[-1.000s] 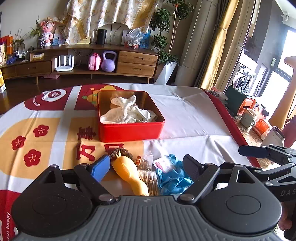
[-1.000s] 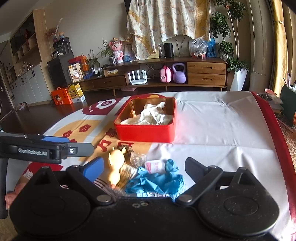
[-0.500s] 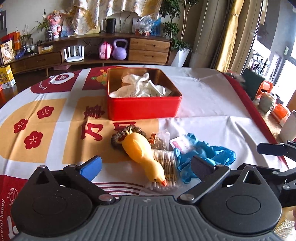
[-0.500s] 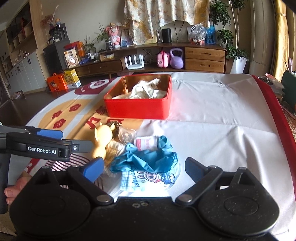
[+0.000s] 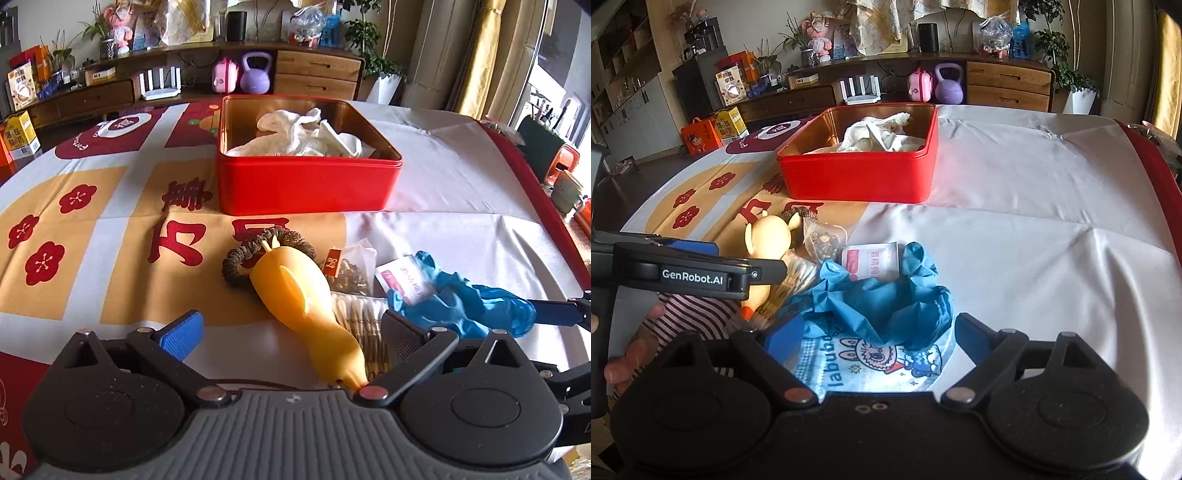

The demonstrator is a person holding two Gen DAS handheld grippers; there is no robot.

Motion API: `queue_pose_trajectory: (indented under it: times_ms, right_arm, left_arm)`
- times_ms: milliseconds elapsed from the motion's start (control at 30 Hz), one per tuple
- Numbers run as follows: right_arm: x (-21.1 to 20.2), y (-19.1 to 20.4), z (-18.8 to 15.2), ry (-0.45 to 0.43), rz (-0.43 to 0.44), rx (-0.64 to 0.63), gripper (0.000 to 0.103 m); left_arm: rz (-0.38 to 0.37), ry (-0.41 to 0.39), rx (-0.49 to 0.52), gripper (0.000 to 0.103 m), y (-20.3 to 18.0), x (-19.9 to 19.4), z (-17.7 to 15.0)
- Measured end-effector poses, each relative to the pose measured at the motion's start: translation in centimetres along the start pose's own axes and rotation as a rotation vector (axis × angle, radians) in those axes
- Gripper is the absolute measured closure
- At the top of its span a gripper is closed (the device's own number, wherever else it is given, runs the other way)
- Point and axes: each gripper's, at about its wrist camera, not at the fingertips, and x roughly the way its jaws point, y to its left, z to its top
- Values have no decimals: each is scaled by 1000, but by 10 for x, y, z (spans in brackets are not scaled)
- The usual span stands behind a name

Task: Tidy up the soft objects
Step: 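Move the left gripper to the yellow duck while the right gripper reaches the blue glove, then grasp the yellow duck with the left gripper while the right gripper grasps the blue glove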

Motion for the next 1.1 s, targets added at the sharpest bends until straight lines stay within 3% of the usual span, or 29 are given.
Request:
queue_pose_trajectory:
  times_ms: [233, 433, 533, 800, 933, 1100]
  right_arm:
    - [16, 1, 4, 28, -6, -22, 31]
    - [18, 5, 3, 33, -10, -41, 54]
    - [16, 6, 3, 30, -13, -42, 63]
    - [1, 4, 6, 4, -11, -28, 78]
    - [-5, 2, 7, -11, -18, -19, 90]
    - [-15, 1, 9, -41, -21, -9, 96]
  left_arm:
    - [-19, 25, -43, 4, 8, 17, 3]
    - [-58, 20, -53, 20, 9, 18, 3]
    - [-85, 19, -57, 35, 9, 17, 4]
    - [-118, 18, -104, 64, 14, 12, 6]
    - [-125, 25, -135, 70, 20, 12, 7]
    - [-122, 15, -109, 76, 18, 8, 8]
